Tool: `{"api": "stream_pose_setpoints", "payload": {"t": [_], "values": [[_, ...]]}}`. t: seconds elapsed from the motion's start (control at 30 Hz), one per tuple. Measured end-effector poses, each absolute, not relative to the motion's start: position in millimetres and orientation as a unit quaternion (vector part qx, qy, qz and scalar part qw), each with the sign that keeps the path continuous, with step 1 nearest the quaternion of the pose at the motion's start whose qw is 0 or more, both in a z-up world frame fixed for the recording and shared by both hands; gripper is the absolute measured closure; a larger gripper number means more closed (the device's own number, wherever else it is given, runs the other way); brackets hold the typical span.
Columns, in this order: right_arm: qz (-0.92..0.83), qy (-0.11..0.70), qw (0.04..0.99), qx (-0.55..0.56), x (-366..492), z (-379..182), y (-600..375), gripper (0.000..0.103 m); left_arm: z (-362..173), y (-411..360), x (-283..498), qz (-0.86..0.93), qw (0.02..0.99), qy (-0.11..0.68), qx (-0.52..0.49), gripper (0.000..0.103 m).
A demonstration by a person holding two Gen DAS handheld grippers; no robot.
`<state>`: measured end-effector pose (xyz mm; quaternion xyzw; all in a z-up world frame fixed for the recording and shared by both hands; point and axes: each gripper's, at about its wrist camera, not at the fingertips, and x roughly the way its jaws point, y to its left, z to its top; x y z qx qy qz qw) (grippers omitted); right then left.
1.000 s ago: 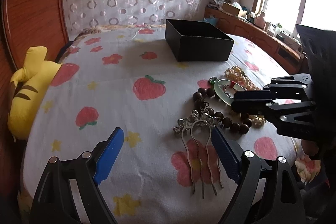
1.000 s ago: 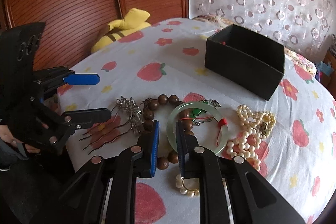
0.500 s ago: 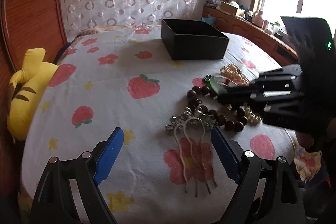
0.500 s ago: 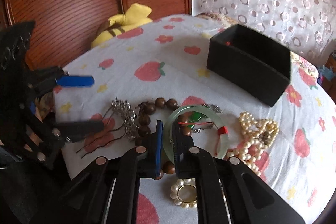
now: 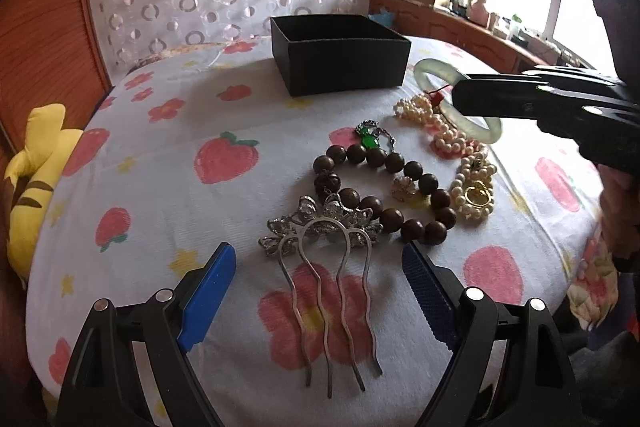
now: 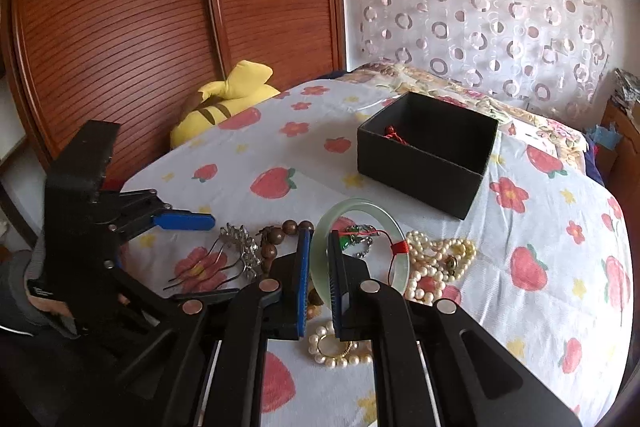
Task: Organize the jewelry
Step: 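Grasp the green jade bangle with the right tool while the left tool grasps the silver hair comb, then carry the jade bangle and hair comb into the black box and release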
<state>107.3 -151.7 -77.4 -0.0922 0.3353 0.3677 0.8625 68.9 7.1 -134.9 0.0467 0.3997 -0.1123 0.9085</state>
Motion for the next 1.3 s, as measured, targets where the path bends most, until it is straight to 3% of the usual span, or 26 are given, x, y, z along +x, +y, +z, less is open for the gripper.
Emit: {"api": "stream_pose_setpoints", "payload": {"t": [0.2,0.3,0.87,1.3], "values": [[0.366,0.340,0.862,-0.088,105.0,-83.3,-155.3,0.093,-135.3,1.8,73.2,-0.109,0.908,0.399,0.064,0.026],[0.366,0.343,0.860,-0.090,104.1,-86.5,-155.0,0.093,-133.4,2.0,71.5,-0.113,0.910,0.395,0.065,0.043],[0.364,0.340,0.863,-0.087,103.7,-87.5,-156.7,0.093,-103.2,20.1,64.2,-0.112,0.930,0.349,0.030,0.044],[0.352,0.304,0.880,-0.096,151.4,-51.6,-162.7,0.093,-61.1,15.3,113.6,-0.125,0.944,0.305,0.030,0.044]]}}
